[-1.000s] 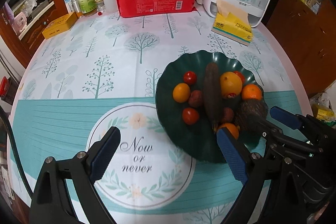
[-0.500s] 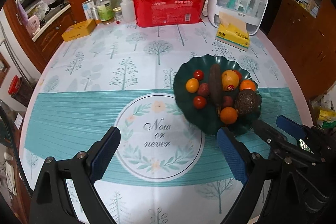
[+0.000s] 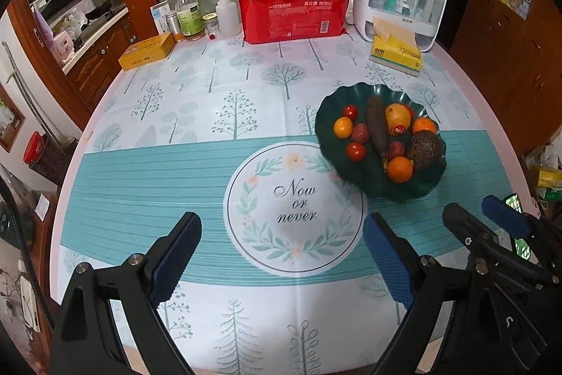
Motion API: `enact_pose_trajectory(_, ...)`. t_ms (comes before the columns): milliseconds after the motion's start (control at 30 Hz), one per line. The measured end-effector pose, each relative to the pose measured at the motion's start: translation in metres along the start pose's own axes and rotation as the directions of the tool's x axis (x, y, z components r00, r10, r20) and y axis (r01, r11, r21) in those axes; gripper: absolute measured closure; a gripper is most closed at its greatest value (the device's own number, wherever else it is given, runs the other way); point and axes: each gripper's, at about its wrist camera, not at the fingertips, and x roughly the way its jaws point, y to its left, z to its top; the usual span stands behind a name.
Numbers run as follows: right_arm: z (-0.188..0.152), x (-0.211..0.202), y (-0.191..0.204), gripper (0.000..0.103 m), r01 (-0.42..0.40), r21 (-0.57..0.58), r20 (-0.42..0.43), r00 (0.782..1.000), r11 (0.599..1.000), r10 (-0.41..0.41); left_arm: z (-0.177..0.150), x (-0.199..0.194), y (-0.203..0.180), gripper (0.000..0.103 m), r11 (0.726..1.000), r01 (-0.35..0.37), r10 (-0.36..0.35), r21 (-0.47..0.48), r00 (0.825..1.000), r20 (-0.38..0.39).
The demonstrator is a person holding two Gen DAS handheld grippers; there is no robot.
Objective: Organize fruits
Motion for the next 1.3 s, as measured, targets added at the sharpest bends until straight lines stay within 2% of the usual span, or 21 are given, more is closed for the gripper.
enact_pose_trajectory(567,-0.009,-0.015,0.018,0.051,0.058,0.013,0.035,0.998,0.998,-0.059,-0.005,-0.001,0.013,0.01,0.999,0.029,-0.029,0.024,1.0,0.0)
enact_pose_trajectory(1300,-0.013,-0.015,0.021,0.051,0.081,0.031,0.021,0.996,0.996,-0.082,-0.005,0.005,0.015,0.01,0.998,0.058,-0.058,0.034,0.998,-0.019)
